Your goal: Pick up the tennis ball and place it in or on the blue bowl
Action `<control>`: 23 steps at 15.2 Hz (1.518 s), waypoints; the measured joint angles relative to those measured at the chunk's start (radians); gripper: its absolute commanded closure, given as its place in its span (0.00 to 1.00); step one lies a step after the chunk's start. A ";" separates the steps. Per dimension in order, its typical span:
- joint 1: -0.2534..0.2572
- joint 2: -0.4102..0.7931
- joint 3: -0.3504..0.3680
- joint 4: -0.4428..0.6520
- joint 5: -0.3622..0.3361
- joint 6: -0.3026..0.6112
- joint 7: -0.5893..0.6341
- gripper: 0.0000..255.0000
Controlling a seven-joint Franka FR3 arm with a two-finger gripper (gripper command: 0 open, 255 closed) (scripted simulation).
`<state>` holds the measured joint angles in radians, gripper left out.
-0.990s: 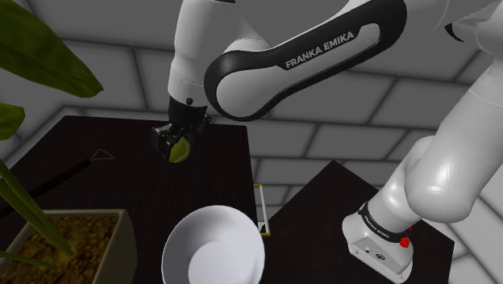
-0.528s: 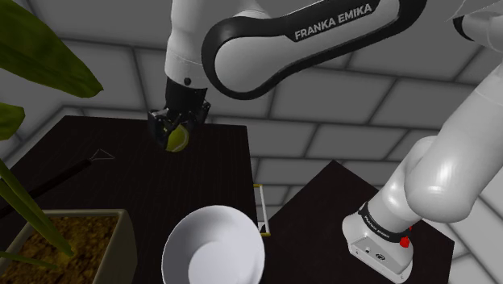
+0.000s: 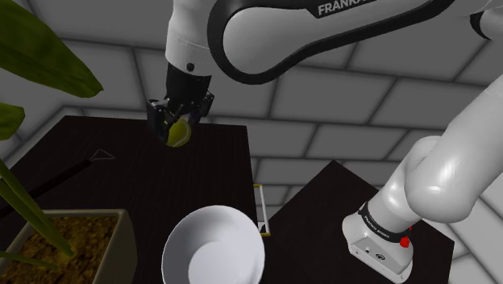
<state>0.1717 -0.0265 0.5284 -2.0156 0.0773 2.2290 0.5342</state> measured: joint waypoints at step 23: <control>0.214 -0.393 0.184 -0.352 0.218 0.036 0.260 1.00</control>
<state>0.3858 -0.4199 0.7124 -2.3677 0.2958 2.2654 0.7939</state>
